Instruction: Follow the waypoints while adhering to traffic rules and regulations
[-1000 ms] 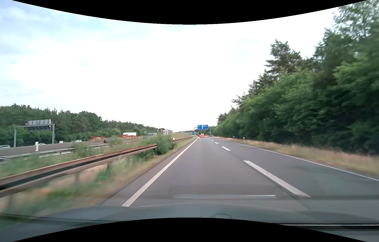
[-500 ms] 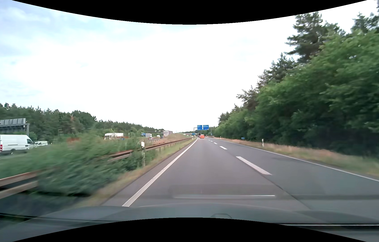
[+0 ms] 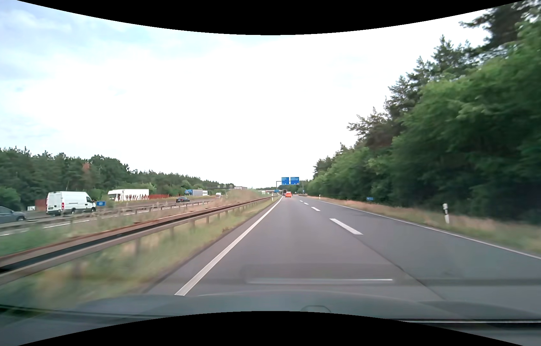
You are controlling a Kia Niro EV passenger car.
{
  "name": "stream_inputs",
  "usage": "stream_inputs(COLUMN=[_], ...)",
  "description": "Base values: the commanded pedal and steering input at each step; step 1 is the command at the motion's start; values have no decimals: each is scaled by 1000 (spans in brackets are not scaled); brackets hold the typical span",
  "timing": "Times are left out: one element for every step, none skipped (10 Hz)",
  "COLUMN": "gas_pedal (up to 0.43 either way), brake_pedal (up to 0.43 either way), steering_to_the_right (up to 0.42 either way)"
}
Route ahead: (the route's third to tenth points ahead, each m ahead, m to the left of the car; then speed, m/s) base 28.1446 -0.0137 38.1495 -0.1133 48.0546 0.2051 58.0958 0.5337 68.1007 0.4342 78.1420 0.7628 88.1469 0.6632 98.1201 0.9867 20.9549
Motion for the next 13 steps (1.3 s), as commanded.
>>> stream_inputs(gas_pedal=[130,130,130,130,130,130,130,130,130,130,130,130,130], brake_pedal=[0,0,0,0,0,0,0,0,0,0,0,0,0], steering_to_the_right=[-6,-6,-6,-6,-6,-6,-6,-6,-6,-6,-6,-6,-6])
